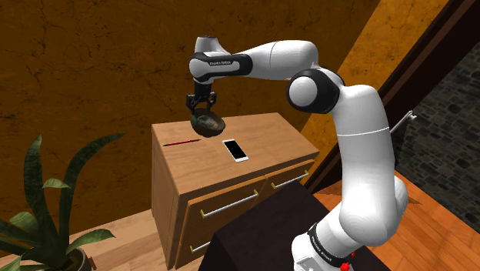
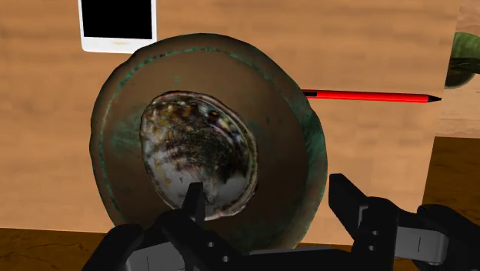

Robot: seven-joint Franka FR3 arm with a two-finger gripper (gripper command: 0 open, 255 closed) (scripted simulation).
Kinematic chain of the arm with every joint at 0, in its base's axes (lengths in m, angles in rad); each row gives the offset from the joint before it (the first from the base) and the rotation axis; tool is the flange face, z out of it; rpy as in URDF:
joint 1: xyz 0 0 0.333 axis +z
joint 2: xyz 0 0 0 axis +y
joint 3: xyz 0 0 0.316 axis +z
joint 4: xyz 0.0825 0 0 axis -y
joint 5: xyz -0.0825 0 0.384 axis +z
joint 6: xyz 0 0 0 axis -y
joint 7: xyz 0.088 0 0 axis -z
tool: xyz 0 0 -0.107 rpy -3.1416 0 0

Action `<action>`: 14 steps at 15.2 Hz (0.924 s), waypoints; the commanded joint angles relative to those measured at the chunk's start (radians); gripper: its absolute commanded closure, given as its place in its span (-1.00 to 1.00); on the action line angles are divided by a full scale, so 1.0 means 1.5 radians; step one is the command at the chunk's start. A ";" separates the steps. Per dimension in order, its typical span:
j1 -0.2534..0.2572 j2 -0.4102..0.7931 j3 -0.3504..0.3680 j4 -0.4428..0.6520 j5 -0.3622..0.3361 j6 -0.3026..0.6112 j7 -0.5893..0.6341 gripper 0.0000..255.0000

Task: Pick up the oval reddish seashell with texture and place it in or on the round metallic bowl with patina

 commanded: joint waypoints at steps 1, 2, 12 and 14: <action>0.000 0.000 0.000 0.000 0.000 0.000 0.000 -1.00; 0.000 0.000 0.000 0.000 0.000 0.000 0.000 -1.00; 0.004 -0.020 0.003 0.052 0.004 -0.072 -0.004 -1.00; 0.004 -0.020 0.003 0.052 0.004 -0.072 -0.004 -1.00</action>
